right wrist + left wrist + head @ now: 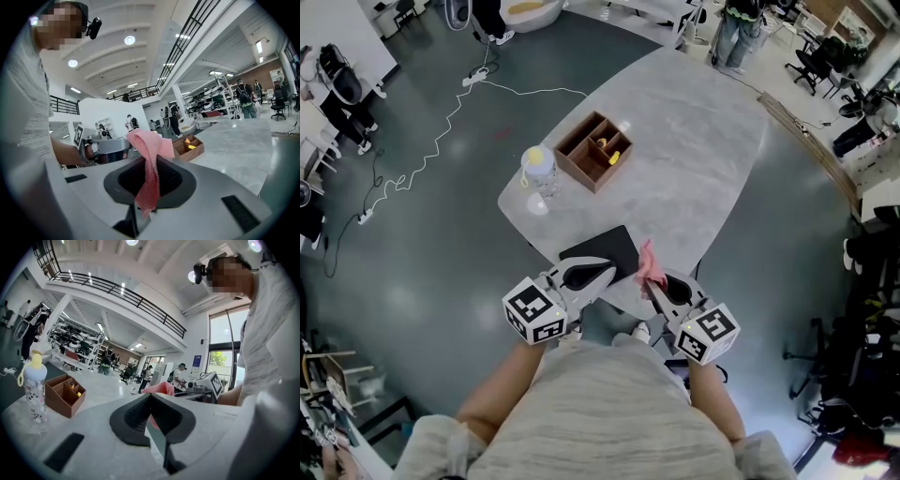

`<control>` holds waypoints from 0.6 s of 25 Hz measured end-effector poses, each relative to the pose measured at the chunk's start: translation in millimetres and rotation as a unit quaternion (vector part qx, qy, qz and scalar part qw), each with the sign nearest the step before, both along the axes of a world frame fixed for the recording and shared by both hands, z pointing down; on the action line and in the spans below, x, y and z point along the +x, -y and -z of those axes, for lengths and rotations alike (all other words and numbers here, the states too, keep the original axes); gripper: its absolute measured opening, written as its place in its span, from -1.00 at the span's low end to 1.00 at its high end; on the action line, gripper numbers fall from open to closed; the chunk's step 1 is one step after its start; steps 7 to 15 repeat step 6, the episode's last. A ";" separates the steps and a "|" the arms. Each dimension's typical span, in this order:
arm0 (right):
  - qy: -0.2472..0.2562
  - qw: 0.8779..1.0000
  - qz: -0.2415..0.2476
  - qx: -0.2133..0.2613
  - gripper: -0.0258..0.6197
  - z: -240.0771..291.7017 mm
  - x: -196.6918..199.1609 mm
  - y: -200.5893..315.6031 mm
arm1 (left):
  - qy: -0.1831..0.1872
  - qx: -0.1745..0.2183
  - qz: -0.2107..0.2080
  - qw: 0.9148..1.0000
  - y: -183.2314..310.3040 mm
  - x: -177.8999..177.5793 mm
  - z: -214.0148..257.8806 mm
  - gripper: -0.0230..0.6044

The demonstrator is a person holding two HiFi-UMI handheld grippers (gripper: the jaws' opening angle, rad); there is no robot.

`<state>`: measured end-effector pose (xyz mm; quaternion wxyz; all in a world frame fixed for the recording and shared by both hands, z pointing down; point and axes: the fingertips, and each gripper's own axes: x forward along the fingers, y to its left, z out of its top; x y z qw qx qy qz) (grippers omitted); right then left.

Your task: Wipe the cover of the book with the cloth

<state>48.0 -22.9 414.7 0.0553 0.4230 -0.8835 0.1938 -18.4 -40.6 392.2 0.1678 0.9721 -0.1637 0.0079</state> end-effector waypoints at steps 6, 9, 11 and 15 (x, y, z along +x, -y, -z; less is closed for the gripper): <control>0.000 1.000 0.002 -0.002 -0.78 -2.7 -1.2 -1.6 | 0.004 -0.004 0.003 1.000 -2.1 -0.4 -4.2 -0.88; 0.000 1.000 0.002 -0.002 -0.78 -2.7 -1.2 -1.6 | 0.004 -0.004 0.003 1.000 -2.1 -0.4 -4.2 -0.88; 0.000 1.000 0.002 -0.002 -0.78 -2.7 -1.2 -1.6 | 0.004 -0.004 0.003 1.000 -2.1 -0.4 -4.2 -0.88; 0.000 1.000 0.002 -0.002 -0.78 -2.7 -1.2 -1.6 | 0.004 -0.004 0.003 1.000 -2.1 -0.4 -4.2 -0.88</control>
